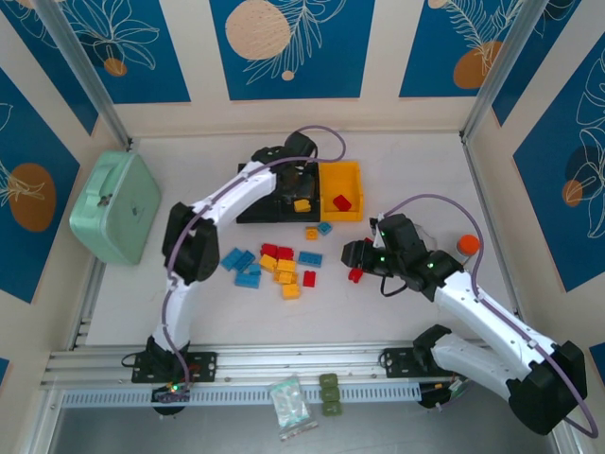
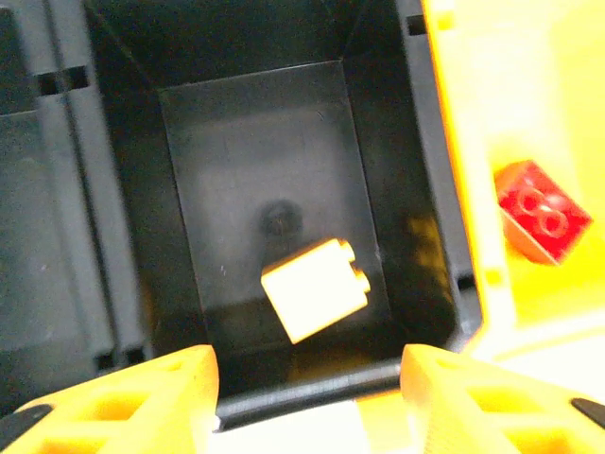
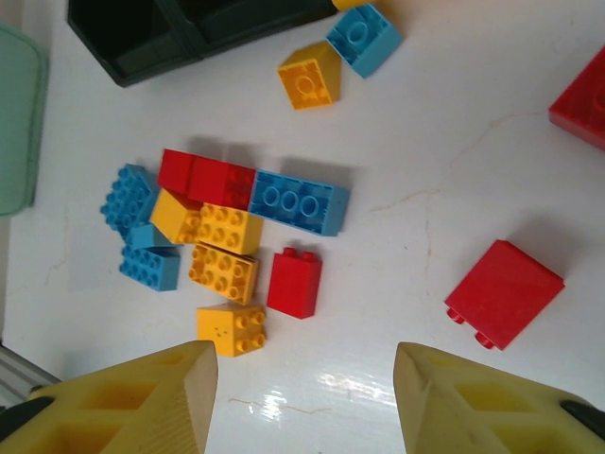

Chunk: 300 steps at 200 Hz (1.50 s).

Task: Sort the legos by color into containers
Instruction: Pick up the lego from the center of the table.

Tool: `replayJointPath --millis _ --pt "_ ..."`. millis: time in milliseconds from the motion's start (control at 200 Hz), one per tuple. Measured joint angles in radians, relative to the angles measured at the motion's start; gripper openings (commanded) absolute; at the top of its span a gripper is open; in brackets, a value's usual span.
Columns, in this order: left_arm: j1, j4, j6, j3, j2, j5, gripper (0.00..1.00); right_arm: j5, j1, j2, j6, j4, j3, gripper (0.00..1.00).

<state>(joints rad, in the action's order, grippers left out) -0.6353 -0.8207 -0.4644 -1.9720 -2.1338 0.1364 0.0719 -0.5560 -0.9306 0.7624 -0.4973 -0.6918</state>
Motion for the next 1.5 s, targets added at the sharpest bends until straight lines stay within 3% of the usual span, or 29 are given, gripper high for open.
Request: replayJointPath --millis 285,615,780,985,1501 --pt "-0.001 0.156 -0.001 0.504 0.451 -0.122 0.57 0.002 -0.002 -0.140 -0.069 -0.026 -0.064 0.57" --pt "-0.002 0.238 -0.082 1.067 0.876 -0.240 0.61 -0.031 -0.022 -0.443 -0.267 0.034 -0.215 0.58" --pt "-0.002 0.251 -0.123 1.155 1.020 -0.241 0.62 -0.039 -0.050 -0.562 -0.341 0.046 -0.282 0.59" --pt "-0.002 0.276 -0.165 1.218 1.030 -0.246 0.62 -0.011 -0.071 -0.679 -0.360 0.058 -0.373 0.59" --pt "-0.002 0.307 -0.202 1.254 1.022 -0.252 0.62 0.303 -0.196 -0.945 -0.132 0.035 -0.526 0.62"
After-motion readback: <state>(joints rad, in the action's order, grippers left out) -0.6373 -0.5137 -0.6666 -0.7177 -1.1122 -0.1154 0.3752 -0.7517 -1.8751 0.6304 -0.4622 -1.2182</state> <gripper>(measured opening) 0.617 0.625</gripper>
